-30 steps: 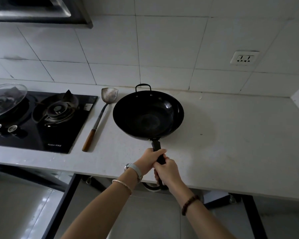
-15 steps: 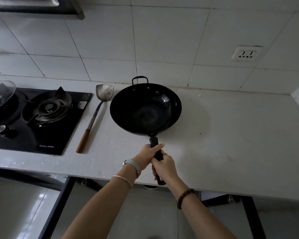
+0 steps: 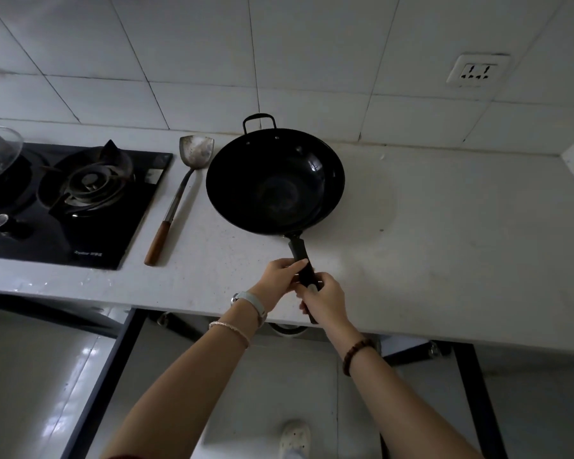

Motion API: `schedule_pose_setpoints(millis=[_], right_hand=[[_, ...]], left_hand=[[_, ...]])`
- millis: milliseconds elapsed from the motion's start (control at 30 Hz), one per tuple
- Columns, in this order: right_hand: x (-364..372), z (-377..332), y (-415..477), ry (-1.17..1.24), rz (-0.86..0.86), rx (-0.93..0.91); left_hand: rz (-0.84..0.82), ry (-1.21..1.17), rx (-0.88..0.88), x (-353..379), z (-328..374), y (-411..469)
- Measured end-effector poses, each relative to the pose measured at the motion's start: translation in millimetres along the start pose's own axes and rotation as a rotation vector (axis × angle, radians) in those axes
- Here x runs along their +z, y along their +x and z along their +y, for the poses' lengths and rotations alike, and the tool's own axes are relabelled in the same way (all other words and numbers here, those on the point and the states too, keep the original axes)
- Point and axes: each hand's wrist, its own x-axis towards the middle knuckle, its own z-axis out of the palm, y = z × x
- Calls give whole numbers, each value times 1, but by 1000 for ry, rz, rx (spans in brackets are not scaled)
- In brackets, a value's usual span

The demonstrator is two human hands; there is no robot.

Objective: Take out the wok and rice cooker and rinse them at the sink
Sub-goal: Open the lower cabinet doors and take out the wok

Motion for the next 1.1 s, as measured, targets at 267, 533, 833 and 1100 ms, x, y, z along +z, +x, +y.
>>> schedule_pose_setpoints(millis=[267, 533, 833, 1100], right_hand=[[-47, 20, -14, -101, 210, -197], [-85, 34, -10, -156, 271, -263], [-95, 38, -18, -204, 243, -217], [-114, 55, -88, -371, 263, -515]], left_hand=[[-115, -53, 37, 29, -5, -34], [-161, -123, 56, 80, -15, -40], [-65, 16, 123, 76, -23, -54], [265, 457, 409, 41, -68, -127]])
